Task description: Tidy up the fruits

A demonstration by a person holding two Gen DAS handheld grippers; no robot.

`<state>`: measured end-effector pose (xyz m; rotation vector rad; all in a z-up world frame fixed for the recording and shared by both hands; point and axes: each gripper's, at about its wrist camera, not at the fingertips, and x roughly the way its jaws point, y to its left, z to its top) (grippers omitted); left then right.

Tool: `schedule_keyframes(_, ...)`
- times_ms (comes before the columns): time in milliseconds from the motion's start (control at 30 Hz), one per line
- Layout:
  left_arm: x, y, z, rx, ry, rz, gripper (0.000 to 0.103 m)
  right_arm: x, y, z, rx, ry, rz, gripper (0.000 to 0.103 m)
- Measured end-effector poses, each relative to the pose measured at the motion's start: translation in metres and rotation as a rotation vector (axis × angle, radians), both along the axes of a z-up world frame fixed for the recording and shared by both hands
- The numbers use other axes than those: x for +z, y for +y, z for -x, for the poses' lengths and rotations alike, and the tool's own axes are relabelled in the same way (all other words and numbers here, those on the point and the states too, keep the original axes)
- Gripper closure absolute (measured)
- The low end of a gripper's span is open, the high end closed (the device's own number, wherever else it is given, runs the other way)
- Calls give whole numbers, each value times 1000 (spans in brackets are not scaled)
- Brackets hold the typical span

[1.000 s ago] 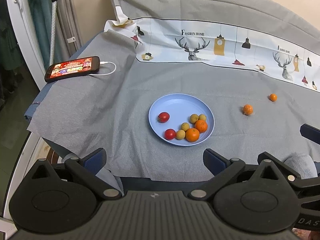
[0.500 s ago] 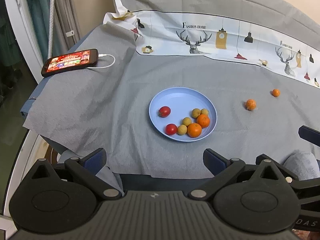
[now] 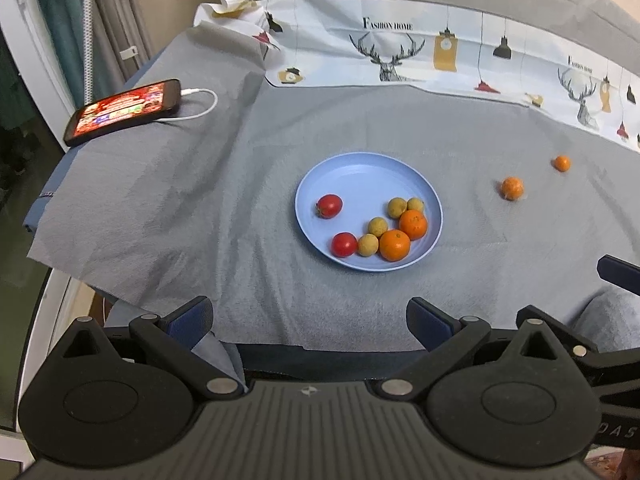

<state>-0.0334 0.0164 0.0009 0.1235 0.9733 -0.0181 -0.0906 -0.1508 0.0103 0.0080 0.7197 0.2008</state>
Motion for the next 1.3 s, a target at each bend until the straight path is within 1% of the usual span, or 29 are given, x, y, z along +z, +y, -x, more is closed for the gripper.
schedule_keyframes(167,-9,-23,-19,-40,25,-43,0,-13,-20,-10,-62,38,-39,1)
schedule_keyframes(267,-15,-44,-33,-78,41,-59,0,-22,-41,-17,-128,60,-68,1)
schedule_keyframes(367,-23,-69,-52,-119,58,-58,0,-32,-67,-26,-203,75,-87,1)
schedule_keyframes(500,-37,-111,-83,-199,57,-32,0,-46,-113,-46,-342,81,-103,1)
schedule_keyframes(667,-64,-171,-127,-292,95,-8,0,-71,-184,-86,-527,76,-67,1)
schedule_keyframes(800,-93,-225,-169,-364,113,-2,0,-100,-241,-122,-623,81,-30,1)
schedule_keyframes(867,-110,-250,-189,-394,125,-2,0,-116,-266,-146,-645,82,-12,1)
schedule_keyframes(1000,-148,-287,-226,-407,170,-10,0,-147,-303,-195,-650,61,25,1)
schedule_keyframes(1100,-171,-301,-249,-411,196,-5,0,-168,-322,-236,-636,54,37,1)
schedule_keyframes(1167,-182,-305,-258,-415,203,2,0,-181,-329,-259,-625,47,25,1)
schedule_keyframes(1233,-194,-308,-266,-418,219,-7,0,-195,-331,-278,-606,49,28,0)
schedule_keyframes(1267,-195,-308,-268,-423,212,2,0,-203,-328,-284,-610,36,68,0)
schedule_keyframes(1300,-195,-308,-267,-430,192,4,0,-207,-321,-285,-601,-9,128,1)
